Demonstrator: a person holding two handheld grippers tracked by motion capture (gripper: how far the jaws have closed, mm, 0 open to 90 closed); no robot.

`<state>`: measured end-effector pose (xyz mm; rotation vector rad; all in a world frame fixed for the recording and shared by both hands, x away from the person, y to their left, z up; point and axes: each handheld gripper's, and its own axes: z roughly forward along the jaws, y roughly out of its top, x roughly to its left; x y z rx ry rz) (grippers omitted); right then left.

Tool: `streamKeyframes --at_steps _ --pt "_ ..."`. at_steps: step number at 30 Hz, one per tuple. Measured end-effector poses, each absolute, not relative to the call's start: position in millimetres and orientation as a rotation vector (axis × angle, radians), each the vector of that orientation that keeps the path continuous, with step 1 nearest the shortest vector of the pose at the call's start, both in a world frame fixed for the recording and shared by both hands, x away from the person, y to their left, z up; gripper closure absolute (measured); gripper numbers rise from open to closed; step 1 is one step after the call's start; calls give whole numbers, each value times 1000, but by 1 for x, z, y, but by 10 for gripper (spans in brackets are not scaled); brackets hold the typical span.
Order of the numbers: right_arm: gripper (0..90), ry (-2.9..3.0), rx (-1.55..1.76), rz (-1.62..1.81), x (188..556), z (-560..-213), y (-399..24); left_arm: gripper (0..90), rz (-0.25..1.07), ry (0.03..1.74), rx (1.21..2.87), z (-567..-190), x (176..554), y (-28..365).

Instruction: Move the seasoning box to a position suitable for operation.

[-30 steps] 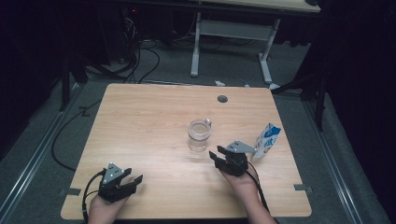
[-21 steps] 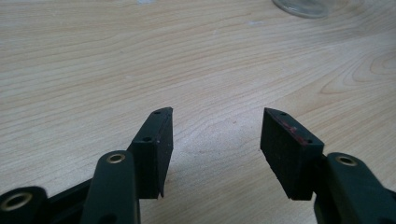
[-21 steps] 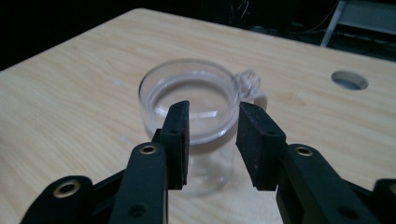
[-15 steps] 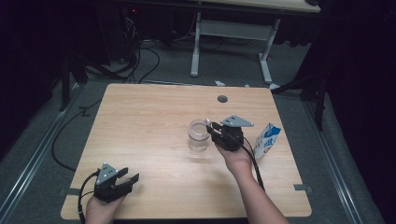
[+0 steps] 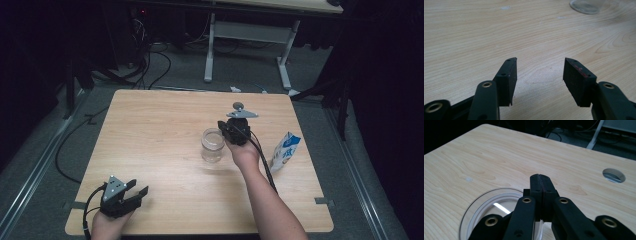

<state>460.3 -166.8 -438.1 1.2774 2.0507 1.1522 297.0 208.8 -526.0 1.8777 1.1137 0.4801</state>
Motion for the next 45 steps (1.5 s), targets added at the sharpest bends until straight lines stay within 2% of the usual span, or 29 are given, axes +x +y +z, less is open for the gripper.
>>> streamKeyframes --at_steps 6,17,40,45 --pt "900 2077 1307 1125 472 -445 -163 439 488 1108 1868 -525 295 208" --pt "900 2116 1290 1117 469 -447 -158 429 497 1100 1875 -525 294 205" --pt "900 2179 1186 1142 412 -453 -141 450 480 1076 1876 -523 293 198" --pt "841 2149 1170 1166 403 -444 -143 477 466 1075 1872 -522 293 198"
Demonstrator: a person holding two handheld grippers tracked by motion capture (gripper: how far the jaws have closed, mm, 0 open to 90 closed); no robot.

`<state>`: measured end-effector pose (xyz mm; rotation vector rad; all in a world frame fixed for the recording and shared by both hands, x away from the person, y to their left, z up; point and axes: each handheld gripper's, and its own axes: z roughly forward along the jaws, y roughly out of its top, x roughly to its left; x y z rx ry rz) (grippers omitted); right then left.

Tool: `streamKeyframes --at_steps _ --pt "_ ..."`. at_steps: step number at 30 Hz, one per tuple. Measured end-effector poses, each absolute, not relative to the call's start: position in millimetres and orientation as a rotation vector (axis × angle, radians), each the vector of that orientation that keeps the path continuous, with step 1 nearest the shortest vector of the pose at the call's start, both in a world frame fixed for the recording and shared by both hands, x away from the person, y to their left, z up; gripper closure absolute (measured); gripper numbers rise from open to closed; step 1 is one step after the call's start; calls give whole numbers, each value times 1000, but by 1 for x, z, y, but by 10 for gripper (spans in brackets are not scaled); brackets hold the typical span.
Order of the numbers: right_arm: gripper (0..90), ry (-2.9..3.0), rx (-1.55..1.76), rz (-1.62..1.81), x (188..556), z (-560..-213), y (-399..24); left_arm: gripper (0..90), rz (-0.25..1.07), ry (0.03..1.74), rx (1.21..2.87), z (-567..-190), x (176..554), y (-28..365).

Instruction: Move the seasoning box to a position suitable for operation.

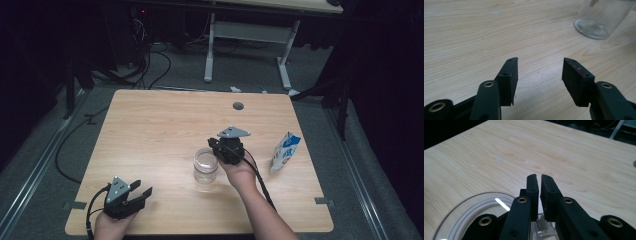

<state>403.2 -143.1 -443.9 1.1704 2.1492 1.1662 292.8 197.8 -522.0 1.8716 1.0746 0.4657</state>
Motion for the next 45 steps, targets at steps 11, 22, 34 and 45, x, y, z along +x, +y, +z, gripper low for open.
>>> streamKeyframes --at_steps 11,22,34,45 --pt "792 2072 1143 1145 365 -447 -184 442 499 1040 1884 -522 291 186" --pt "780 2081 1175 1148 324 -504 -218 527 492 1030 1875 -516 304 150" --pt "771 2115 1213 1142 323 -520 -233 776 495 1026 1769 -502 352 101" --pt "808 2118 1177 1137 321 -516 -227 900 462 969 1763 -495 374 66"
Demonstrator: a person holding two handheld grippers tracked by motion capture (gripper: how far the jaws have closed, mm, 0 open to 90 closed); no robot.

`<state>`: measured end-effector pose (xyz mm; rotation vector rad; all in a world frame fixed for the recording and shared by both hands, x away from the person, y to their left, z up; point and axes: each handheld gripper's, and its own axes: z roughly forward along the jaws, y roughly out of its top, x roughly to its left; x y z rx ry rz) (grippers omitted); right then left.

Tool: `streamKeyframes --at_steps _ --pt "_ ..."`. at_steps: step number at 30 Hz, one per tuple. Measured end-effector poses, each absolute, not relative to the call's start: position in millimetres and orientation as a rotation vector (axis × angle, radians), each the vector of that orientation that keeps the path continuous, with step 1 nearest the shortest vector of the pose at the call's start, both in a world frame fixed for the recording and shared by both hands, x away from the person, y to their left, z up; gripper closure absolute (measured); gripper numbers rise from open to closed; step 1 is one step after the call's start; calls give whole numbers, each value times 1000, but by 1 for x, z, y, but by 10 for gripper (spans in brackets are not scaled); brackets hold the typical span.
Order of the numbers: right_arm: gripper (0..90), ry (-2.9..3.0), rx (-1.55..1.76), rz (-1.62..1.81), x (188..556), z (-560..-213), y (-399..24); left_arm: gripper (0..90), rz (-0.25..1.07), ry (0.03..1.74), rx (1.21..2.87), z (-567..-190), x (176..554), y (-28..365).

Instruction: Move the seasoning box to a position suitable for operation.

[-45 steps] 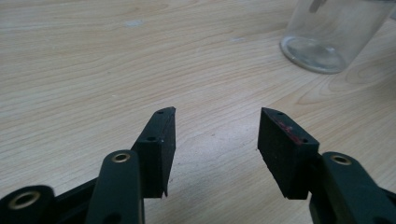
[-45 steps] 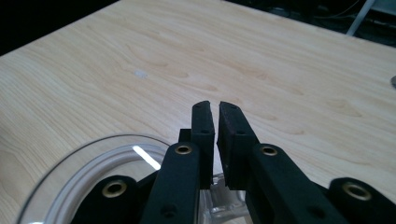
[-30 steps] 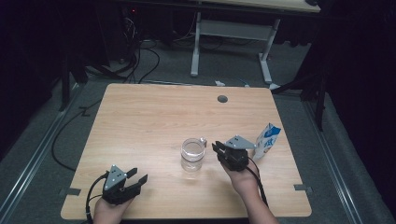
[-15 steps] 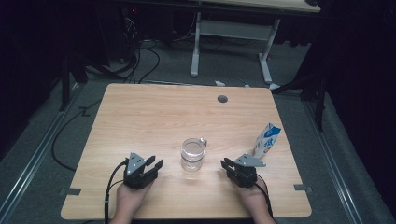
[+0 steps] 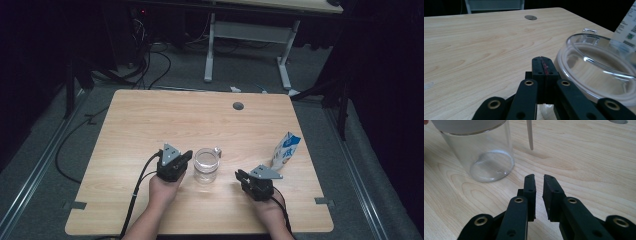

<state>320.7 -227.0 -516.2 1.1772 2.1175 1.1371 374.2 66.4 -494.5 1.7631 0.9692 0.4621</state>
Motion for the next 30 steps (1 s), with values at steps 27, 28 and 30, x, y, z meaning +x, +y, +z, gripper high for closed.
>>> streamKeyframes --at_steps 27,28,30 --pt "804 2108 1169 1145 318 -512 -226 900 480 982 1792 -498 358 58" --pt "804 2108 1169 1145 318 -512 -226 900 480 982 1792 -498 358 58" --pt "803 2113 1170 1139 318 -512 -225 900 478 971 1800 -498 364 54"
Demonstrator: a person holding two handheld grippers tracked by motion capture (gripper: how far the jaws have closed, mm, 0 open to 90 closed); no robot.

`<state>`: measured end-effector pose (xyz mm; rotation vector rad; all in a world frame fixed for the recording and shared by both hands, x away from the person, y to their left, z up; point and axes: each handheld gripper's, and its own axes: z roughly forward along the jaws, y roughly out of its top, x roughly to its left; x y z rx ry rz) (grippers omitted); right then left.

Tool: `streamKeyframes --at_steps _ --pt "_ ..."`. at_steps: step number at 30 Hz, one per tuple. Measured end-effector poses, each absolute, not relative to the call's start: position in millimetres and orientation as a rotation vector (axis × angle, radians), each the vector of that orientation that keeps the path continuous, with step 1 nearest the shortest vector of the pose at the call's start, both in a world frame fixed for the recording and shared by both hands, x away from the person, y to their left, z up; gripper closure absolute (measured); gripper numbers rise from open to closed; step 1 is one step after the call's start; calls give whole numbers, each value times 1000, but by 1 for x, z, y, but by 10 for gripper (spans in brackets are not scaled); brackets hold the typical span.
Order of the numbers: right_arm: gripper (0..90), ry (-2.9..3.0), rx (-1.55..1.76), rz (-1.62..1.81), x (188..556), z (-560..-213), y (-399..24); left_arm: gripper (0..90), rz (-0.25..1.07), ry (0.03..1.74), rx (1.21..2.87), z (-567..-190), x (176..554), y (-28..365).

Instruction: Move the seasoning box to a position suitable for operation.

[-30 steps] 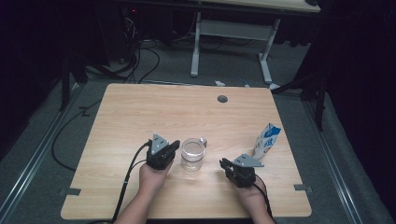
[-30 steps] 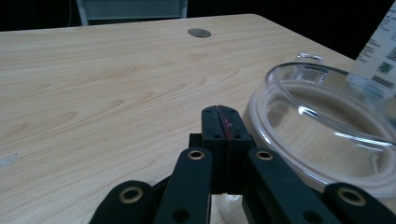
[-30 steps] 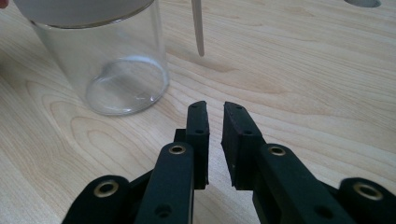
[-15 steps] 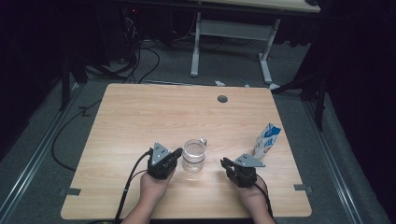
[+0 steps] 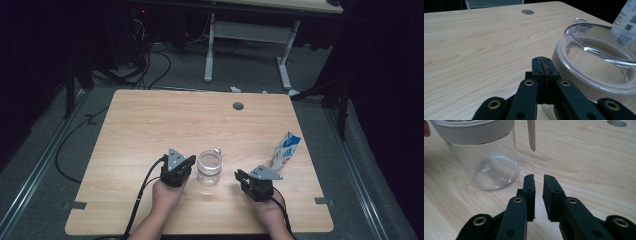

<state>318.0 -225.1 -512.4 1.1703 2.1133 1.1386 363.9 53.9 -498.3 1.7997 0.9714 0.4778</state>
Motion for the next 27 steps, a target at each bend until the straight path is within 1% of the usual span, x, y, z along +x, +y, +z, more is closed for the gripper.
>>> streamKeyframes --at_steps 6,16,21,27 --pt "802 2100 1186 1141 318 -512 -229 900 463 956 1797 -500 357 52" --pt "800 2081 1197 1132 311 -509 -237 900 435 909 1801 -501 329 44" --pt "800 2061 1216 1121 306 -508 -246 900 400 850 1819 -501 314 30" --pt "801 2021 1239 1112 299 -505 -256 900 358 782 1839 -501 306 8"
